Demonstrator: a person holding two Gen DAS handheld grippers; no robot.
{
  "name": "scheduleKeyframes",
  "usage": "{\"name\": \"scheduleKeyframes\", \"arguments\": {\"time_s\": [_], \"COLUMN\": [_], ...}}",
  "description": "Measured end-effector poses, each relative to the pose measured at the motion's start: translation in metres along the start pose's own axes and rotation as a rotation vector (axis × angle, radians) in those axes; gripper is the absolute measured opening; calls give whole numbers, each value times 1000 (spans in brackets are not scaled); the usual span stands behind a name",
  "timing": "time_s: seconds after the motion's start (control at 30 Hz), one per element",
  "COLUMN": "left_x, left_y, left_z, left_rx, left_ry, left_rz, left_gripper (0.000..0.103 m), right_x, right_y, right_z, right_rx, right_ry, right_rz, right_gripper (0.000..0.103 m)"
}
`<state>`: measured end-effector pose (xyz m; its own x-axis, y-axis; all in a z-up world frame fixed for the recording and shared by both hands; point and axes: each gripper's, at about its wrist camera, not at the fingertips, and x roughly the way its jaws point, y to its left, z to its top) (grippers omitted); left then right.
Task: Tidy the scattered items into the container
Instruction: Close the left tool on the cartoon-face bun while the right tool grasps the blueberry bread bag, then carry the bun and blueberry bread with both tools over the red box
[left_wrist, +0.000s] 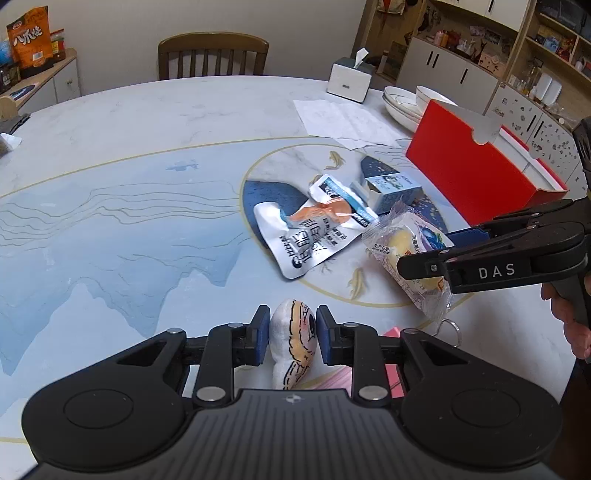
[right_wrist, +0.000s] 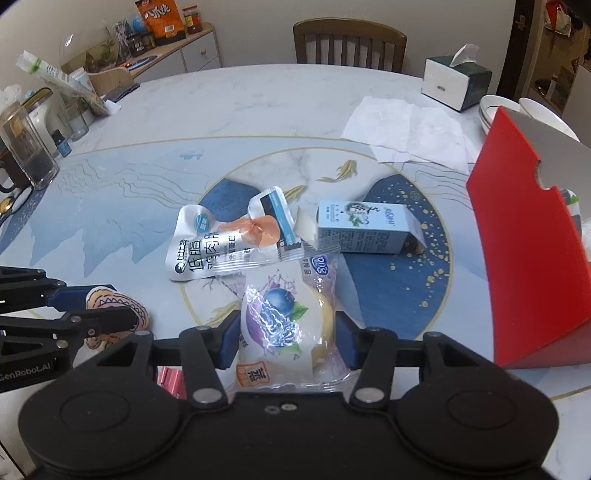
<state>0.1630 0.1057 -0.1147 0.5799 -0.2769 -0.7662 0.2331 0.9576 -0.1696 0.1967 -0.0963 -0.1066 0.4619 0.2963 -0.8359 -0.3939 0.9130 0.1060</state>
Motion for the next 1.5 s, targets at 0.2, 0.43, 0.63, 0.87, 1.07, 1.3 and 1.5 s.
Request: {"name": "scheduleKeyframes", "arguments": {"time_s": [0.2, 0.43, 0.63, 0.87, 1.07, 1.3, 1.5], "left_x": [-8, -19, -26, -31, -33, -34, -29], "left_y": [-8, -20, -40, -64, -85, -112, -140], "left_z": [3, 17, 31, 48, 63, 80, 98], "left_rx": [3, -9, 11, 20, 33, 61, 95], "left_ry": [-23, -50, -73, -88, -100, -142, -164], "left_rz": [-17, -41, -65, -117, -150, -161, -184], "left_gripper": [25, 25, 25, 25, 25, 25, 25], "right_x": [-16, -40, -58, -80, -98, -118, -135], "right_y": [-8, -19, -29, -45, -66, -97, -129], "right_z": [-1, 0, 1, 2, 1, 3, 4], "right_rx": [17, 30, 34, 48, 63, 77, 93], "right_ry": [-21, -46, -63, -86, -104, -117, -141], "right_rz": [8, 11, 10, 7, 0, -20, -45], "right_gripper": [50, 50, 50, 50, 50, 50, 50]}}
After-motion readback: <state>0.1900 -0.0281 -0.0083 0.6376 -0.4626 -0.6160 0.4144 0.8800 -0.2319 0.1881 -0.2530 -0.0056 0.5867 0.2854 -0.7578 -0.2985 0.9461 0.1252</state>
